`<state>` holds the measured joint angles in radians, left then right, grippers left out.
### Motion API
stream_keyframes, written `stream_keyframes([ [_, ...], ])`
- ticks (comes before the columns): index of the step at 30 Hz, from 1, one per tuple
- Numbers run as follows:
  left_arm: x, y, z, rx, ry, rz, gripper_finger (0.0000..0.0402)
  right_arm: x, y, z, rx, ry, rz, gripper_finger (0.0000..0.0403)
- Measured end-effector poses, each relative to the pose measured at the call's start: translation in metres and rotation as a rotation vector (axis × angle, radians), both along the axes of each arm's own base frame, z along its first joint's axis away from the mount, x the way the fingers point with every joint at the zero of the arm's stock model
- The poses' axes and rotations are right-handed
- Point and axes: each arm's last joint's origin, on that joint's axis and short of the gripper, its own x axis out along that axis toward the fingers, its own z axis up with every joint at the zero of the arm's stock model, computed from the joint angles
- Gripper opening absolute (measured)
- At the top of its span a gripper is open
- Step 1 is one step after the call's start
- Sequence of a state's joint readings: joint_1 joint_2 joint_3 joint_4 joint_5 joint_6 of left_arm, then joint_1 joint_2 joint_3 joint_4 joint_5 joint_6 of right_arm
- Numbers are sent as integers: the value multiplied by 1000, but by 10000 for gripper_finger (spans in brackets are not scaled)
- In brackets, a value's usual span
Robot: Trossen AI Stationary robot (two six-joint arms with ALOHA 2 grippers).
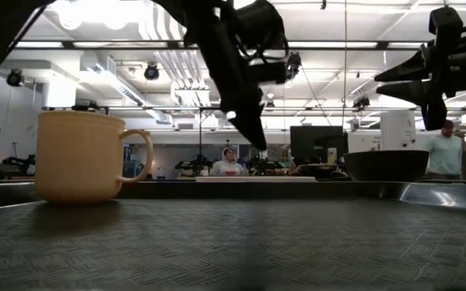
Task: Set up tray
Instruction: Put the white plate on the black tray below the yellow mug
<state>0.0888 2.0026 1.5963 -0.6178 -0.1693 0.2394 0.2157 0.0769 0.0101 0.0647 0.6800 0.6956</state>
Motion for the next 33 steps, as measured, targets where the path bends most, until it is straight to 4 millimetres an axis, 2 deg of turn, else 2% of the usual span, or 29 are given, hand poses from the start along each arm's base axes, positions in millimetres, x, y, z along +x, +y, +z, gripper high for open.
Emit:
stream_keyframes([
  [7, -1, 7, -15, 3, 40, 5, 260, 0, 0, 0, -1, 4, 0, 96],
  [17, -12, 33, -30, -21, 91, 53, 259, 0, 0, 0, -14, 12, 0, 96],
  [24, -18, 34, -42, 21, 143, -35, 259, 0, 0, 0, -17, 13, 0, 96],
  [33, -24, 36, -56, 23, 147, -34, 255, 0, 0, 0, -24, 17, 0, 96],
])
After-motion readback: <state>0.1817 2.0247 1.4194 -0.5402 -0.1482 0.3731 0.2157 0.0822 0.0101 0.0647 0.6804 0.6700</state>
